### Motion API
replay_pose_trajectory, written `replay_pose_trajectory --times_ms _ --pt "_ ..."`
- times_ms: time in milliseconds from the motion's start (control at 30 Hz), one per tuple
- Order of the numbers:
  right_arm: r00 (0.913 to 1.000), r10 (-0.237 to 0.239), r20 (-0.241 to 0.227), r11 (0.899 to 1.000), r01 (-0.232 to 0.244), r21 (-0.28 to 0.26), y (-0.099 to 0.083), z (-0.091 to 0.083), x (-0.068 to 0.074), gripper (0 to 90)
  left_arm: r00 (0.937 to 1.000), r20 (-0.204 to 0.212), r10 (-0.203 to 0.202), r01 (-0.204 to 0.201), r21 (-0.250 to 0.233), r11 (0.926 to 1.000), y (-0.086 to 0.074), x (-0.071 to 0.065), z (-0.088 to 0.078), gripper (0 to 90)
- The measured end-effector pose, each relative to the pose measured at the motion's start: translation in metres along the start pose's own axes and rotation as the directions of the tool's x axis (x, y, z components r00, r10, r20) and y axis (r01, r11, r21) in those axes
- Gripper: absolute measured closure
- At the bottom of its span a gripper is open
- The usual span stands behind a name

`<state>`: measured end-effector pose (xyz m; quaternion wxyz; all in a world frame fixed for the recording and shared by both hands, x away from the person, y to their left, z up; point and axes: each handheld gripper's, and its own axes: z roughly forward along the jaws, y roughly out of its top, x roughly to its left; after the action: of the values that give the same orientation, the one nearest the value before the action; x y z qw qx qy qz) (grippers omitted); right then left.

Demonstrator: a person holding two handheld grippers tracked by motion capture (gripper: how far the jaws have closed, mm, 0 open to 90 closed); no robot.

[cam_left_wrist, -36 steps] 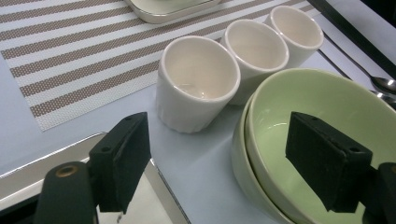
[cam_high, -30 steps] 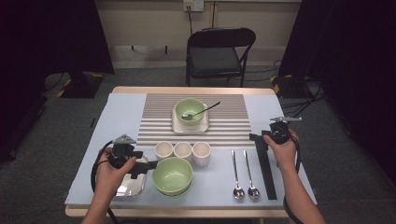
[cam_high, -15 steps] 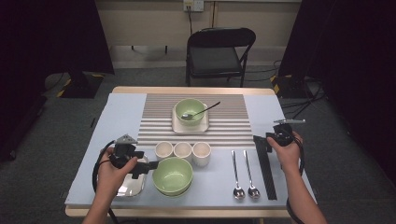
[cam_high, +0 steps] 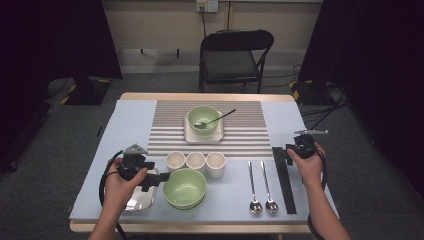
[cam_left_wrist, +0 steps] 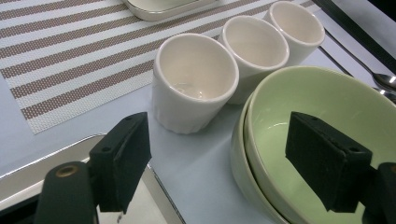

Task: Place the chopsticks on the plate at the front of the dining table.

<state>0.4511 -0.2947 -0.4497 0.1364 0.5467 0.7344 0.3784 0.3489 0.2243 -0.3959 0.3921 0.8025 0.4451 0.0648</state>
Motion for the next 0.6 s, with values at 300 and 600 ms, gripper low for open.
replay_pose_trajectory --times_ms 300,600 --pt "1.0000 0.001 0.009 1.000 -0.001 0.006 -0.0029 -0.0005 -0.0028 33.0 1.0000 -0.002 -0.002 0.002 -0.001 1.0000 -0.0005 -0.0004 -0.0003 22.1" --pt "0.9997 0.001 0.024 1.000 -0.001 0.010 -0.0066 -0.0008 -0.0062 37.5 0.9999 -0.006 -0.008 0.008 -0.006 0.9999 -0.0009 -0.0010 -0.0011 22.1"
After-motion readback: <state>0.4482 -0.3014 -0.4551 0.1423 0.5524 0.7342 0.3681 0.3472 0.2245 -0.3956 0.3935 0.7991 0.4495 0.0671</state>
